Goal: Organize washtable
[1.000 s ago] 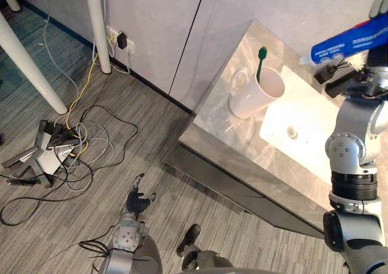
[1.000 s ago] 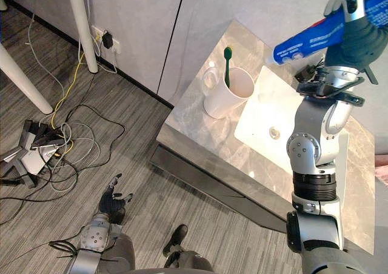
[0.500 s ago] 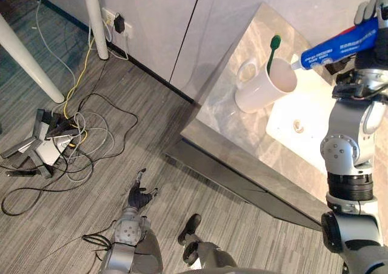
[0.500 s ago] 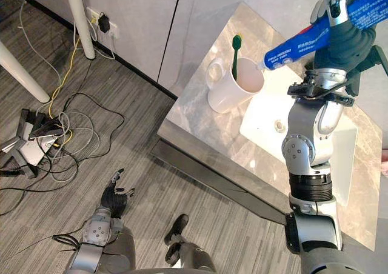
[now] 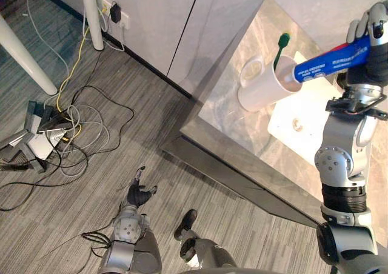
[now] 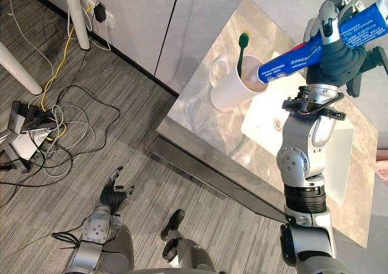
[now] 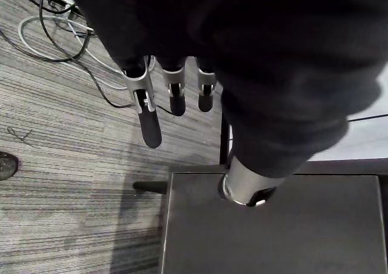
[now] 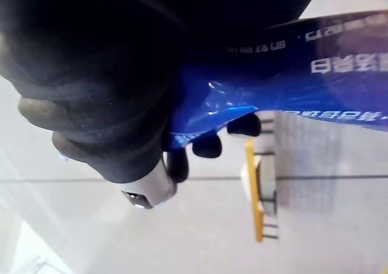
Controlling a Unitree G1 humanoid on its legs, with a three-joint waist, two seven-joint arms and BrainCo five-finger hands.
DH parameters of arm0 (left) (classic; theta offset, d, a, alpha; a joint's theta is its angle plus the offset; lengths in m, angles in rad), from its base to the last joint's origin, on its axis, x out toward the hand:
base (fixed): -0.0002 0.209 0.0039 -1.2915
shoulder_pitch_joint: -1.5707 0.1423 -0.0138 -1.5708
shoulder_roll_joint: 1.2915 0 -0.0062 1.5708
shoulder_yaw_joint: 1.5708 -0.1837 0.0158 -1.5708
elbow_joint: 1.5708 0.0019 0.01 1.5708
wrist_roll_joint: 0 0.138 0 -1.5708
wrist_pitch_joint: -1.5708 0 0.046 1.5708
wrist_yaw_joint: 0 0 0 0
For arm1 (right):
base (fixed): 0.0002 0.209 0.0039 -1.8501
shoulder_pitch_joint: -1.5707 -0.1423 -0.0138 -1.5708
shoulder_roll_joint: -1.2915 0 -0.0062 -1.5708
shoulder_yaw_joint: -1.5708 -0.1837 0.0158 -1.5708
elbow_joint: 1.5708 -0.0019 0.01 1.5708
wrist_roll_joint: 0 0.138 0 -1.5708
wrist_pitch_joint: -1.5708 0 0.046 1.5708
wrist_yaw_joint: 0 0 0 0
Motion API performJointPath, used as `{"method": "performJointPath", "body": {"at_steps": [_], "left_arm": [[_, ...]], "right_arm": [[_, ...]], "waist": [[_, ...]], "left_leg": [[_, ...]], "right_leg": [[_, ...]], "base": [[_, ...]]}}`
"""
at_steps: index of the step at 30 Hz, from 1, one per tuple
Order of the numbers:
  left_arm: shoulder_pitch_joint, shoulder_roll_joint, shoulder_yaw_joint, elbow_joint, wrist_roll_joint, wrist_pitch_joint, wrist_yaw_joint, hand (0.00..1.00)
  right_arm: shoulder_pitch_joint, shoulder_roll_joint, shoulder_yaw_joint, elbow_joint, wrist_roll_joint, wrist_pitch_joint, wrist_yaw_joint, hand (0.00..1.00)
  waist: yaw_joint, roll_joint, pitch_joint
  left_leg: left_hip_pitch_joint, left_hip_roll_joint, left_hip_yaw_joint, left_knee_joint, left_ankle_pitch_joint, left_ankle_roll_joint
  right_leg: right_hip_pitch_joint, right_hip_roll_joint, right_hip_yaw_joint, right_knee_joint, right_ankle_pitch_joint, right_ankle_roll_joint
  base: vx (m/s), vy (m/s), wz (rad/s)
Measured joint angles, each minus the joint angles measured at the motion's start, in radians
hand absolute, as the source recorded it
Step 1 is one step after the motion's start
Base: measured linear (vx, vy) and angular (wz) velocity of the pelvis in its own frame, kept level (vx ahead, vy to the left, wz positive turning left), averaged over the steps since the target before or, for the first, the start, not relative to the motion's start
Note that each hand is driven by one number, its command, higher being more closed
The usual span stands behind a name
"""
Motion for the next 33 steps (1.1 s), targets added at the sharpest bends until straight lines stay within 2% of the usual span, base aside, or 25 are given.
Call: {"method": "performJointPath", "body": {"at_steps": [5,17,19,27,33], "left_arm": [[0.000,0.000,0.005,-0.005,-0.005,0.000,-0.001,0.00],[0.001,0.000,0.007,-0.030,-0.039,0.000,-0.002,0.00],[0.002,0.000,0.007,-0.031,-0.039,0.000,-0.003,0.00],[0.002,0.000,0.007,-0.035,-0.040,0.000,-0.004,0.00],[0.002,0.000,0.007,-0.039,-0.040,0.000,-0.004,0.00]], "right_arm": [[0.000,0.000,0.000,0.000,0.000,0.002,-0.001,1.00],[0.014,0.000,0.001,0.000,-0.003,0.015,-0.001,1.00],[0.027,0.000,0.003,0.000,-0.015,0.028,0.001,1.00],[0.041,0.001,0.015,0.000,-0.039,0.038,0.021,1.00],[0.041,0.015,0.030,0.000,-0.039,0.042,0.021,1.00]], "waist": [[0.002,-0.012,0.018],[0.001,-0.021,0.036],[0.002,-0.027,0.043],[0.001,-0.026,0.044],[0.002,-0.027,0.069]], "left_leg": [[-0.005,-0.001,-0.003,0.001,0.000,0.000],[-0.014,-0.001,-0.005,0.003,0.000,0.000],[-0.023,-0.001,-0.005,0.007,0.000,0.000],[-0.026,-0.001,-0.007,0.008,0.000,-0.001],[-0.028,0.000,-0.007,0.011,-0.001,-0.001]], "right_leg": [[-0.002,0.000,0.000,-0.001,0.000,0.000],[-0.009,0.000,0.000,0.000,0.000,0.000],[-0.016,0.001,-0.001,0.000,0.000,0.000],[-0.017,0.001,-0.003,0.001,0.000,0.000],[-0.018,0.002,-0.002,0.002,0.003,-0.003]], "base": [[0.00,0.002,0.01],[0.00,0.000,0.00],[0.00,0.000,0.00],[0.00,0.000,0.00],[0.00,0.000,0.00]]}}
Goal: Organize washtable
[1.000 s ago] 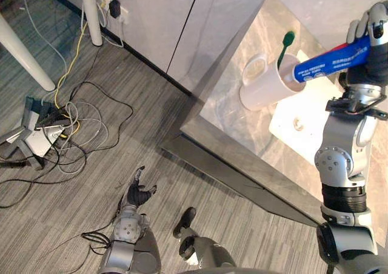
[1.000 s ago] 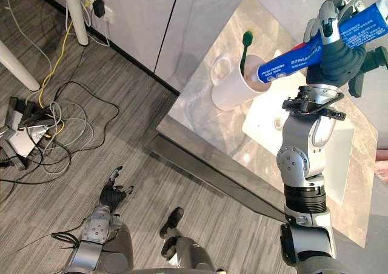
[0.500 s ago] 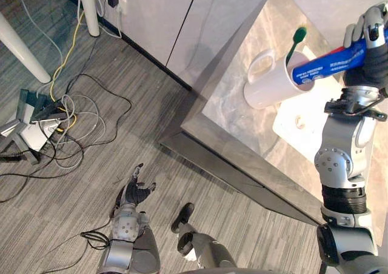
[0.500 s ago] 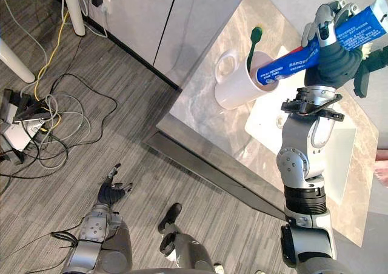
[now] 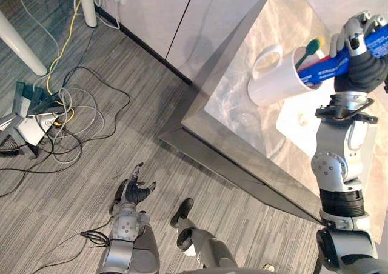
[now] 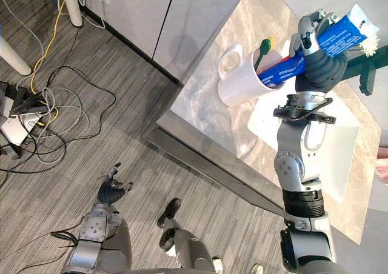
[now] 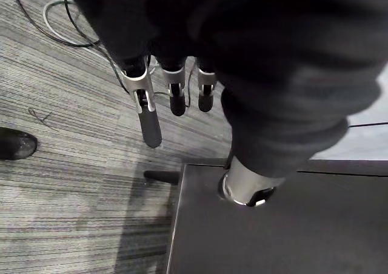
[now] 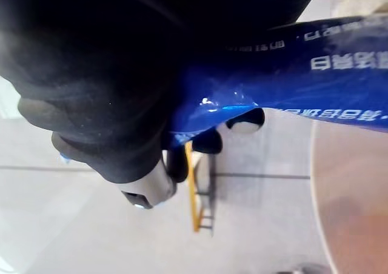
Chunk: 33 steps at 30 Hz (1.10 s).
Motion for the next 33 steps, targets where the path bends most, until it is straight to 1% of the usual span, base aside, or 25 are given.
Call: {"method": "performJointPath", "body": {"at_steps": [17,19,20,22,33], "left_arm": [[0.000,0.000,-0.001,0.000,-0.039,0.000,-0.001,0.00],[0.000,0.000,-0.001,0.000,-0.040,0.000,-0.001,0.00],[0.000,0.000,-0.001,0.000,-0.040,0.000,-0.001,0.00],[0.000,0.000,-0.001,0.000,-0.041,0.000,-0.002,0.00],[0.000,0.012,-0.003,0.001,-0.051,0.000,-0.003,0.00]], "right_arm": [[0.000,0.018,0.018,0.002,0.000,0.000,0.000,1.00],[-0.005,0.018,0.017,0.001,0.000,-0.001,0.000,1.00],[-0.005,0.018,0.020,0.001,0.000,-0.001,0.000,1.00],[-0.005,0.018,0.021,0.001,0.000,-0.001,0.000,1.00],[-0.007,0.018,0.022,0.004,0.000,-0.001,-0.001,1.00]], "waist": [[0.000,0.000,0.000],[0.000,0.000,0.000],[0.000,0.001,0.001],[0.000,0.007,0.006],[0.000,0.011,0.010]], "left_leg": [[-0.008,0.001,-0.001,0.001,0.000,0.000],[-0.011,0.003,0.001,0.002,0.000,0.000],[-0.011,0.007,0.003,0.002,0.000,0.000],[-0.011,0.015,0.002,0.002,0.000,0.000],[-0.011,0.013,0.002,0.003,0.000,0.000]], "right_leg": [[-0.008,0.001,-0.001,0.000,0.000,0.000],[-0.012,0.002,0.000,0.000,0.004,-0.005],[-0.015,0.007,0.000,0.000,0.011,-0.015],[-0.015,0.014,0.001,-0.001,0.028,-0.006],[-0.015,0.013,0.002,-0.002,0.029,-0.006]], "base": [[0.00,0.000,0.00],[0.00,0.000,-0.06],[0.00,0.002,-0.09],[0.00,0.003,-0.04],[0.00,0.000,0.00]]}}
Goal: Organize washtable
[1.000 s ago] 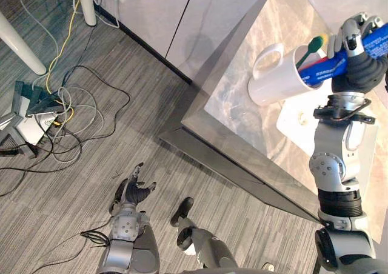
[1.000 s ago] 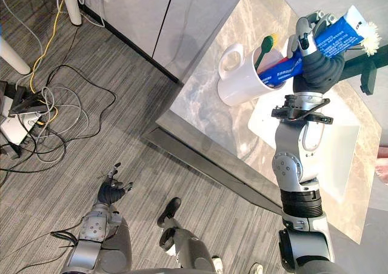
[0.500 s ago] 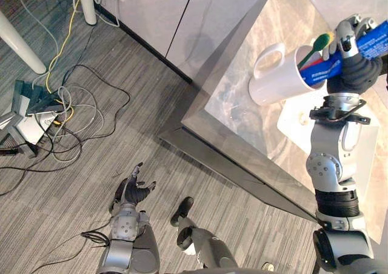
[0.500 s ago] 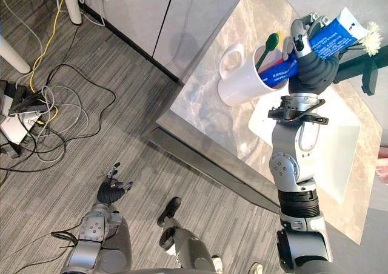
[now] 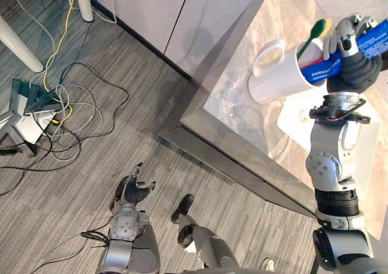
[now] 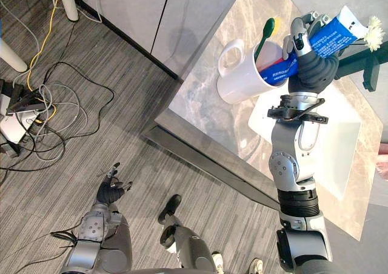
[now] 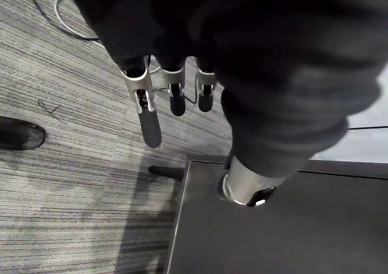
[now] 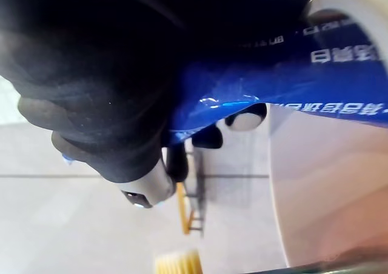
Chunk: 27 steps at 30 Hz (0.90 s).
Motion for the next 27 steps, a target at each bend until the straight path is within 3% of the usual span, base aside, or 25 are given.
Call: {"method": "performJointPath", "body": {"at_steps": [3,4,27], "left_arm": [[0.000,0.009,0.000,0.000,-0.008,0.000,0.000,0.00],[0.000,0.009,0.000,0.000,-0.009,0.000,0.000,0.00],[0.000,0.011,-0.001,0.000,-0.034,0.000,-0.001,0.00]], "right_arm": [[-0.001,0.000,0.000,0.001,0.000,0.000,0.000,1.00],[-0.001,0.000,0.001,0.001,0.000,0.000,0.000,0.00],[-0.008,0.008,0.029,0.019,0.001,0.002,0.000,0.00]], "waist": [[0.000,0.000,0.000],[0.000,0.000,0.000],[-0.001,0.009,0.007]], "left_leg": [[0.000,0.000,0.000,0.000,0.000,0.000],[0.000,0.000,0.000,0.000,0.000,0.000],[0.003,0.001,0.004,0.000,0.000,0.000]], "right_leg": [[0.000,0.000,0.000,0.000,0.000,0.000],[0.000,0.000,0.000,0.000,0.000,0.000],[-0.001,0.000,0.006,0.000,0.001,-0.001]], "base": [[0.00,0.000,0.00],[0.00,0.000,0.00],[0.00,0.000,0.00]]}}
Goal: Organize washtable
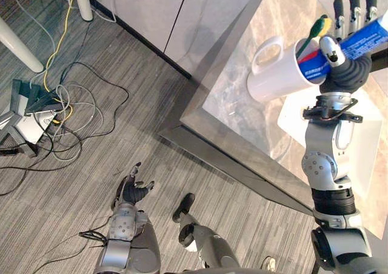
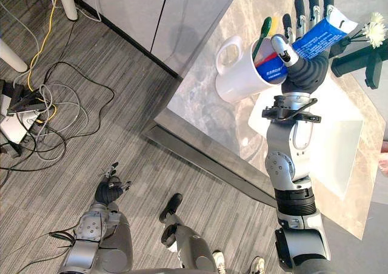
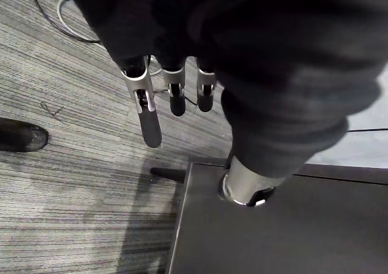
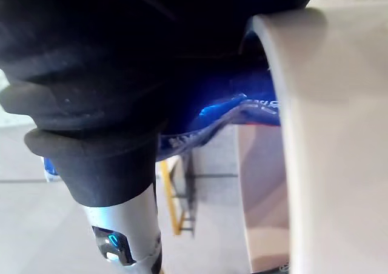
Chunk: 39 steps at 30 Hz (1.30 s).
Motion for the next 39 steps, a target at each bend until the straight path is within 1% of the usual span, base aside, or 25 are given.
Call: {"method": "performJointPath", "body": {"at_steps": [5,7,9,13,15,17,19,22,23,25,26,27,28,29,30,31,32,33,34,35,36,37,39], "left_arm": [[0.000,0.000,0.000,0.002,-0.001,0.001,0.000,0.00],[-0.002,0.001,0.000,0.002,-0.001,0.001,0.000,0.00],[-0.002,0.004,0.000,0.015,-0.005,0.002,0.000,0.00],[-0.002,0.004,-0.001,0.025,-0.010,0.009,-0.002,0.00],[-0.003,0.004,-0.003,0.039,-0.011,0.009,-0.003,0.00],[-0.002,0.003,-0.013,0.069,-0.022,0.011,-0.011,0.00],[0.001,0.001,-0.021,0.099,-0.030,0.012,-0.022,0.00],[0.000,0.000,-0.049,0.123,-0.030,0.012,-0.022,0.00],[-0.001,0.000,-0.052,0.123,-0.030,0.012,-0.022,0.00],[-0.001,0.000,-0.057,0.152,-0.029,0.011,-0.021,0.00],[-0.002,0.000,-0.058,0.167,-0.029,0.010,-0.021,0.00],[-0.003,-0.002,-0.061,0.202,-0.029,0.011,-0.021,0.00],[-0.003,-0.003,-0.064,0.220,-0.029,0.011,-0.020,0.00],[-0.002,-0.003,-0.070,0.257,-0.027,0.011,-0.019,0.00],[-0.002,-0.002,-0.070,0.292,-0.025,0.011,-0.018,0.00],[-0.003,-0.003,-0.070,0.314,-0.019,0.012,-0.016,0.00],[0.001,-0.009,-0.075,0.353,-0.001,0.012,-0.011,0.00],[0.002,-0.013,-0.081,0.383,0.013,0.011,-0.003,0.00],[0.007,-0.021,-0.081,0.397,0.019,0.011,0.004,0.00],[0.017,-0.026,-0.078,0.416,0.034,0.009,0.010,0.00],[0.023,-0.029,-0.077,0.441,0.052,0.007,0.022,0.00],[0.023,-0.041,-0.076,0.477,0.064,0.000,0.027,0.00],[0.023,-0.047,-0.070,0.511,0.072,-0.003,0.029,0.00]], "right_arm": [[0.004,0.000,-0.001,0.000,0.000,0.020,0.000,0.00],[0.010,0.000,-0.012,-0.002,-0.001,0.021,0.000,0.00],[0.024,0.000,-0.048,-0.003,0.000,0.029,0.000,0.00],[0.036,-0.001,-0.110,-0.007,0.000,0.030,0.000,0.00],[0.037,-0.008,-0.146,-0.015,0.000,0.030,0.000,0.00],[0.037,-0.031,-0.166,-0.017,0.000,0.030,-0.002,0.00],[0.037,-0.055,-0.179,-0.017,0.000,0.030,-0.003,0.00],[0.044,-0.071,-0.228,-0.009,0.000,0.025,-0.011,0.00],[0.044,-0.072,-0.238,-0.009,0.000,0.024,-0.016,0.00],[0.065,-0.073,-0.275,-0.007,0.000,0.005,-0.038,0.00],[0.075,-0.073,-0.288,-0.005,-0.001,-0.001,-0.045,0.00],[0.106,-0.073,-0.328,-0.001,-0.002,-0.010,-0.057,0.00],[0.128,-0.073,-0.356,-0.001,-0.003,-0.014,-0.067,0.00],[0.174,-0.071,-0.406,0.000,-0.017,-0.021,-0.096,0.00],[0.215,-0.059,-0.456,0.005,-0.048,-0.031,-0.123,0.00],[0.241,-0.048,-0.483,0.005,-0.083,-0.032,-0.145,0.00],[0.295,-0.030,-0.528,0.012,-0.197,-0.024,-0.201,0.00],[0.353,-0.013,-0.573,0.034,-0.271,-0.016,-0.238,0.00],[0.379,-0.004,-0.599,0.048,-0.324,-0.002,-0.261,0.00],[0.415,0.009,-0.636,0.077,-0.402,0.022,-0.296,0.00],[0.459,0.030,-0.689,0.123,-0.477,0.053,-0.335,0.00],[0.506,0.063,-0.750,0.183,-0.551,0.094,-0.380,0.00],[0.545,0.103,-0.789,0.238,-0.600,0.126,-0.411,0.00]], "waist": [[-0.001,0.000,0.000],[-0.002,0.000,0.000],[-0.002,0.000,0.000],[-0.003,0.001,-0.001],[-0.005,0.008,-0.004],[-0.005,0.023,-0.020],[-0.005,0.042,-0.052],[-0.016,0.091,-0.131],[-0.017,0.098,-0.137],[-0.028,0.121,-0.171],[-0.028,0.127,-0.178],[-0.031,0.141,-0.190],[-0.031,0.147,-0.200],[-0.031,0.158,-0.220],[-0.032,0.160,-0.236],[-0.032,0.163,-0.248],[-0.036,0.185,-0.270],[-0.040,0.205,-0.293],[-0.046,0.215,-0.303],[-0.056,0.230,-0.314],[-0.059,0.246,-0.327],[-0.062,0.258,-0.340],[-0.064,0.268,-0.345]], "left_leg": [[0.020,0.000,0.023,0.000,0.000,0.000],[0.025,-0.001,0.030,0.000,0.000,0.000],[0.034,-0.001,0.037,0.000,0.000,0.000],[0.058,-0.001,0.057,-0.001,-0.002,0.002],[0.062,-0.001,0.065,-0.002,-0.003,0.002],[0.064,-0.001,0.075,-0.003,-0.002,0.002],[0.065,-0.002,0.085,-0.001,-0.001,0.002],[0.065,-0.004,0.092,0.000,-0.002,0.001],[0.068,-0.004,0.093,0.000,-0.002,0.001],[0.083,-0.005,0.106,0.001,-0.003,0.000],[0.090,-0.005,0.110,0.001,-0.003,0.000],[0.104,-0.005,0.113,0.000,-0.005,0.000],[0.108,-0.005,0.115,0.001,-0.007,0.000],[0.119,-0.008,0.121,-0.001,-0.008,0.000],[0.134,-0.015,0.130,-0.002,-0.011,-0.001],[0.140,-0.017,0.135,-0.002,-0.014,-0.001],[0.148,-0.015,0.135,-0.003,-0.015,-0.001],[0.158,-0.015,0.138,-0.010,-0.015,-0.001],[0.162,-0.016,0.138,-0.014,-0.014,-0.001],[0.170,-0.017,0.138,-0.020,-0.014,-0.001],[0.177,-0.017,0.139,-0.026,-0.015,-0.001],[0.189,-0.017,0.142,-0.042,-0.014,-0.003],[0.205,-0.015,0.145,-0.053,-0.010,-0.006]], "right_leg": [[0.004,-0.002,0.016,0.002,0.010,-0.014],[0.005,-0.003,0.019,0.002,0.012,-0.015],[0.009,-0.003,0.030,0.002,0.012,-0.016],[0.020,-0.004,0.046,0.001,0.012,-0.016],[0.020,-0.004,0.051,-0.001,0.012,-0.016],[0.019,-0.003,0.062,-0.007,0.012,-0.016],[0.019,-0.003,0.067,-0.016,0.012,-0.016],[0.027,-0.002,0.075,-0.036,0.012,-0.016],[0.030,-0.002,0.077,-0.039,0.012,-0.016],[0.042,-0.002,0.097,-0.050,0.012,-0.016],[0.046,-0.002,0.099,-0.050,0.012,-0.016],[0.059,-0.003,0.100,-0.053,0.011,-0.017],[0.063,-0.003,0.101,-0.055,0.010,-0.017],[0.072,-0.005,0.101,-0.055,0.001,-0.028],[0.082,-0.012,0.100,-0.055,-0.025,-0.030],[0.085,-0.016,0.100,-0.055,-0.036,-0.027],[0.091,-0.014,0.098,-0.050,-0.040,-0.028],[0.094,-0.016,0.099,-0.044,-0.054,-0.025],[0.097,-0.017,0.099,-0.043,-0.058,-0.024],[0.104,-0.019,0.097,-0.043,-0.061,-0.022],[0.108,-0.019,0.097,-0.043,-0.062,-0.022],[0.110,-0.019,0.098,-0.043,-0.063,-0.021],[0.117,-0.018,0.099,-0.043,-0.064,-0.021]], "base": [[0.00,0.006,-0.11],[-0.02,0.023,-0.11],[-0.02,0.017,-0.10],[-0.02,0.014,-0.15],[-0.04,0.011,-0.12],[-0.02,0.009,-0.11],[0.01,0.006,-0.11],[0.04,0.007,-0.04],[0.02,-0.001,-0.04],[0.00,-0.002,-0.13],[-0.01,0.000,-0.16],[-0.02,0.000,-0.09],[-0.03,0.005,-0.07],[-0.02,0.005,-0.09],[-0.02,0.001,-0.11],[-0.02,-0.015,-0.08],[-0.02,-0.020,-0.06],[-0.02,-0.018,-0.03],[0.00,0.000,0.00],[0.00,0.000,0.00],[0.00,0.000,0.00],[0.00,-0.005,-0.06],[0.00,-0.004,-0.03]]}}
